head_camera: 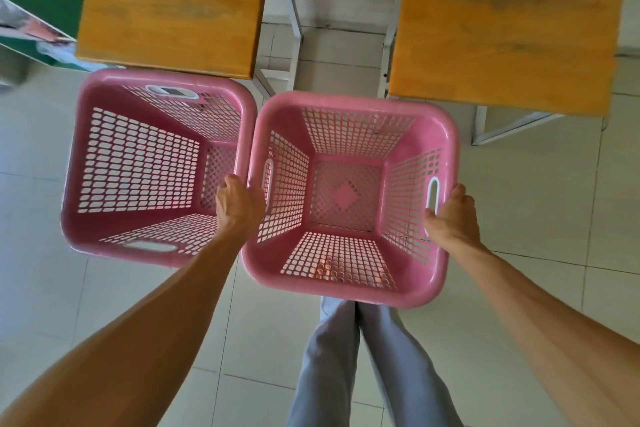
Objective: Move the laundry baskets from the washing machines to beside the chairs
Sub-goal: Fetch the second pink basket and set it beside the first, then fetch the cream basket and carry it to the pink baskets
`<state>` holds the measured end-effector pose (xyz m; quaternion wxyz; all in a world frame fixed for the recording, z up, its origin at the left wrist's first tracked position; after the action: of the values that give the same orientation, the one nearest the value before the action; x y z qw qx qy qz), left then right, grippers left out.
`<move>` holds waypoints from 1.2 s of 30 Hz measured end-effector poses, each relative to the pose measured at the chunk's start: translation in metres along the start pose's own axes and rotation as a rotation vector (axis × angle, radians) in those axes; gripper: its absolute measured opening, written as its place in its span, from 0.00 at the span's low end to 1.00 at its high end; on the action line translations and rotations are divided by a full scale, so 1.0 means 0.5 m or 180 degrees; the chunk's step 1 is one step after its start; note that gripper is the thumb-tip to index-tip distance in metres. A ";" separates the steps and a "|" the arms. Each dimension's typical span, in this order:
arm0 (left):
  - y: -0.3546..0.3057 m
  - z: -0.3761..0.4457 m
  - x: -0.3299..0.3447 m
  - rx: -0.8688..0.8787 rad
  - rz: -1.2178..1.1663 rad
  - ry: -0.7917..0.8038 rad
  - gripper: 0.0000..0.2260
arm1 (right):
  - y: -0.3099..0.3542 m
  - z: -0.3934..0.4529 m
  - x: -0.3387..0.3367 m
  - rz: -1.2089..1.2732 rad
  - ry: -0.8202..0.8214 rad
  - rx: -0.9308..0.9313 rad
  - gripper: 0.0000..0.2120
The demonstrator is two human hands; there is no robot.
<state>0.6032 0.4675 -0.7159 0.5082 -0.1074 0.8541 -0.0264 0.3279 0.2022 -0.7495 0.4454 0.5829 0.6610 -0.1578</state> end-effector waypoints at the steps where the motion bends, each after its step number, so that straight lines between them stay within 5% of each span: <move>1: -0.006 -0.009 -0.011 0.0080 0.0068 0.0011 0.12 | 0.007 -0.009 -0.002 0.0005 0.0037 0.0015 0.30; 10: -0.037 -0.179 -0.044 0.1005 0.0561 0.0526 0.16 | 0.063 -0.206 -0.092 0.0232 0.0079 -0.0138 0.20; 17: -0.178 -0.522 -0.087 0.2246 0.1152 0.1312 0.14 | 0.010 -0.399 -0.198 0.0766 -0.0347 0.0111 0.14; 36: -0.248 -1.296 0.129 0.4793 0.2521 0.2158 0.18 | -0.588 -1.024 -0.322 0.2126 -0.2210 0.2374 0.16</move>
<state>0.0269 0.2916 -0.4399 0.1379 0.5666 0.6892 -0.4301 -0.1595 0.3937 -0.4330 0.4261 0.7900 0.1587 -0.4113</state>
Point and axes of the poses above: each hand's wrist, its own z-axis towards the middle knuckle, its own x-axis out of the palm, y = z × x, the point moved 4 cm from there along z, towards the middle knuckle, and after that the axes turned 12 degrees about -x, right-handed, at the moved point
